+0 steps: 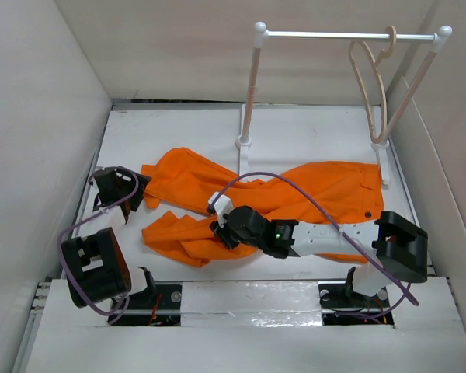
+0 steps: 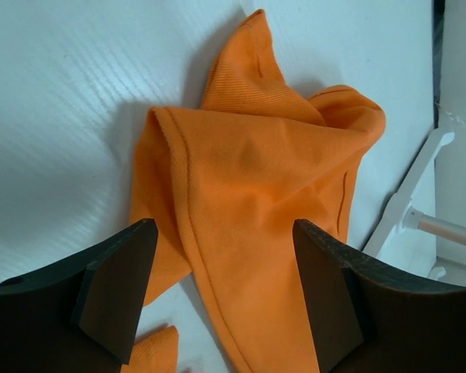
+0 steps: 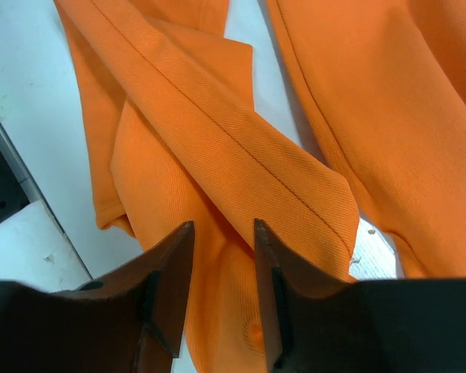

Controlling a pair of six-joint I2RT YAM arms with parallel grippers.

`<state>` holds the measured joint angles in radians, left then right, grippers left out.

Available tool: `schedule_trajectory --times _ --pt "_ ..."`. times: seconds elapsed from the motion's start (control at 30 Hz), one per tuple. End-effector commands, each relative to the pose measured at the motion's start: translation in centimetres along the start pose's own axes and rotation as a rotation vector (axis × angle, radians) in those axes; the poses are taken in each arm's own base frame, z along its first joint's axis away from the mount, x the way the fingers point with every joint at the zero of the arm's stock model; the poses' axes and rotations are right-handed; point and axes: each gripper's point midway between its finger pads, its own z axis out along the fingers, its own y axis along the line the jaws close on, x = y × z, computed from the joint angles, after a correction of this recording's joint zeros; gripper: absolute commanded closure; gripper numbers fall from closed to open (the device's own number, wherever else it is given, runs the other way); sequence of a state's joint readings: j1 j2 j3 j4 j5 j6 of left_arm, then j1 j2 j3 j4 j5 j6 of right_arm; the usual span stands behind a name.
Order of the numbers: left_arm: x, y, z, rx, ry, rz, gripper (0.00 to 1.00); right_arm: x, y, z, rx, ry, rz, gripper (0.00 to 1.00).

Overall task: Place the trousers on the hanger
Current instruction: Flatten out the trousers at the center of the board.

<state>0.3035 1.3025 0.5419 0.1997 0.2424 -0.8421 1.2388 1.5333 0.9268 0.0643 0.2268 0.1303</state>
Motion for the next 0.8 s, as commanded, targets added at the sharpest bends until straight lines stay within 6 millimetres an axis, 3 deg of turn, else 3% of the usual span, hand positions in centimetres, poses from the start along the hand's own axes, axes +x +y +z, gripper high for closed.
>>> schedule_trajectory --times 0.0,0.13,0.4,0.47,0.6,0.77 --pt "-2.0 -3.3 -0.1 0.115 -0.048 0.017 0.35 -3.4 0.9 -0.1 0.002 -0.106 0.013 0.63" --pt "-1.8 -2.7 0.7 0.093 -0.036 0.004 0.40 -3.5 1.1 -0.1 0.009 -0.110 0.017 0.71" --pt "-2.0 -1.1 1.8 0.027 -0.057 -0.032 0.41 -4.4 1.2 -0.6 0.019 -0.134 0.029 0.69" --pt "-2.2 -1.6 1.9 0.049 -0.063 -0.036 0.43 -4.6 1.2 -0.8 0.018 -0.138 0.032 0.70" --pt "-2.8 -3.2 2.3 0.108 -0.083 -0.032 0.55 -4.2 1.4 -1.0 0.022 -0.134 0.031 0.83" --pt "-3.0 -3.8 3.2 0.124 -0.082 -0.019 0.67 -3.4 1.4 -0.8 0.036 -0.124 0.034 0.90"
